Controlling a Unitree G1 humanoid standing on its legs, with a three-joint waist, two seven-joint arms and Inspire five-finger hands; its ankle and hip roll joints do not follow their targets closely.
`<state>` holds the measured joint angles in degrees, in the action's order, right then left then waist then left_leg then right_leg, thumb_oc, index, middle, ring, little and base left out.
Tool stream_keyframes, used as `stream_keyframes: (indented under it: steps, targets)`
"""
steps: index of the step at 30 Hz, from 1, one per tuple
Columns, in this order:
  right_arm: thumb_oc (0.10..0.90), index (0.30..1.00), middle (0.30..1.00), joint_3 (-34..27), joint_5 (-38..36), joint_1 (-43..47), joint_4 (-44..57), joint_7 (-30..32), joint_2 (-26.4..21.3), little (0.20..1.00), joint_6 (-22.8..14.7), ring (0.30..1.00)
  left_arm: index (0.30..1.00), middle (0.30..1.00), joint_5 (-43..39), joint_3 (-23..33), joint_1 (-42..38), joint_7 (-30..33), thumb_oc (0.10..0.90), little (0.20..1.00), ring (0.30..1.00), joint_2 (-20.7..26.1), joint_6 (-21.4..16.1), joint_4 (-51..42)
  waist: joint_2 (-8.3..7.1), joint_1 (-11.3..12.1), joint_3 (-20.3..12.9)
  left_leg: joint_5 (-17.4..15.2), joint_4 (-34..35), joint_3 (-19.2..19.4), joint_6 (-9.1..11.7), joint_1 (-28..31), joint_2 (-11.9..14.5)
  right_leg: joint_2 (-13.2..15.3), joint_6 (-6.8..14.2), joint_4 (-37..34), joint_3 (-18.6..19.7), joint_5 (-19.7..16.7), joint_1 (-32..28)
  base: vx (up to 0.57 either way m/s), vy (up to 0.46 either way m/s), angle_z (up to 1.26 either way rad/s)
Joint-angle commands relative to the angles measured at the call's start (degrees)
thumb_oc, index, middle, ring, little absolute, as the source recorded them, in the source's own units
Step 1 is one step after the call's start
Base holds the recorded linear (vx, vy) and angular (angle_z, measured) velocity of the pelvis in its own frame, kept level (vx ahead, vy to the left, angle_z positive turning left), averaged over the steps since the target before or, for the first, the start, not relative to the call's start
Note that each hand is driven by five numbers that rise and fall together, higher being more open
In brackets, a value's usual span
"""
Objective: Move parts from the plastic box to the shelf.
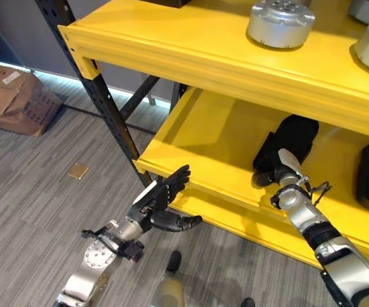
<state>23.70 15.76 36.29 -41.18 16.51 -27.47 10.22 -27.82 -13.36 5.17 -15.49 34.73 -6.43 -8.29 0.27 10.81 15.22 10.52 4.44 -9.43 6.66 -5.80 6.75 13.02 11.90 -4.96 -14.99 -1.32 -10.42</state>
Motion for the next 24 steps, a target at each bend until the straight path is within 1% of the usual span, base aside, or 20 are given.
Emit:
stream_keyframes:
  steps: [1,5,12,16,20,24]
  targets:
    - [0.400,0.300,0.300,2.8,5.4,6.9,-1.8,0.2,-4.4,0.300,-1.7,0.300,1.000,1.000,-1.0,0.5,-5.7,-0.3,0.900,1.000,1.000,-0.4,-6.6,-5.4,0.47,1.2,0.4,-8.1,-0.4,9.2,-3.1,5.4,1.2,0.7,-2.5,1.4,-1.2,-1.2,4.1,0.00,0.000,0.00]
    - [0.400,0.300,0.300,4.0,8.3,7.7,-1.6,-0.6,-5.8,0.300,-1.9,0.300,1.000,1.000,-1.1,0.3,-5.8,-0.5,0.900,1.000,1.000,-0.1,-7.1,-5.1,0.45,1.1,0.7,-8.1,-0.6,9.3,-3.1,5.1,1.3,0.8,-2.4,1.6,-0.9,-1.3,4.5,0.00,0.000,0.00]
    - [0.400,0.300,0.300,4.7,9.7,8.2,-2.5,-2.0,-7.2,0.300,-0.7,0.300,1.000,1.000,-1.5,0.3,-6.1,-0.5,0.900,1.000,1.000,0.2,-7.3,-5.2,0.25,1.0,1.2,-8.1,-1.0,9.4,-3.2,4.8,1.4,0.7,-2.4,1.8,-0.7,-1.3,4.7,0.00,0.000,0.00]
    - [0.400,0.300,0.300,5.3,12.0,7.6,-3.0,-4.7,-8.2,0.300,-1.8,0.300,1.000,1.000,-1.5,0.7,-6.1,-0.7,0.900,1.000,1.000,0.1,-7.3,-5.2,-0.12,0.8,1.4,-8.1,-1.1,9.5,-3.1,4.8,1.6,0.7,-2.3,1.9,-0.5,-1.4,4.7,0.00,0.000,0.00]
    - [0.400,0.300,0.300,6.0,15.2,6.1,-1.0,-4.7,-9.9,0.300,-2.3,0.300,1.000,1.000,-2.9,1.2,-5.6,-2.2,0.900,1.000,1.000,0.4,-7.3,-5.4,-0.47,0.3,1.4,-8.1,-0.9,9.9,-3.2,5.0,1.9,0.6,-2.2,1.8,-0.1,-1.5,4.8,0.00,0.000,0.00]
    - [0.400,0.300,0.300,4.9,12.2,3.5,2.8,-5.8,-10.7,0.300,-0.3,0.300,1.000,1.000,-3.1,1.1,-5.6,-3.0,0.900,1.000,1.000,0.2,-7.2,-5.8,-0.83,-0.9,1.4,-8.2,-0.8,10.5,-3.2,5.3,2.1,0.4,-2.1,1.7,0.8,-1.7,5.2,-0.01,-0.001,0.00]
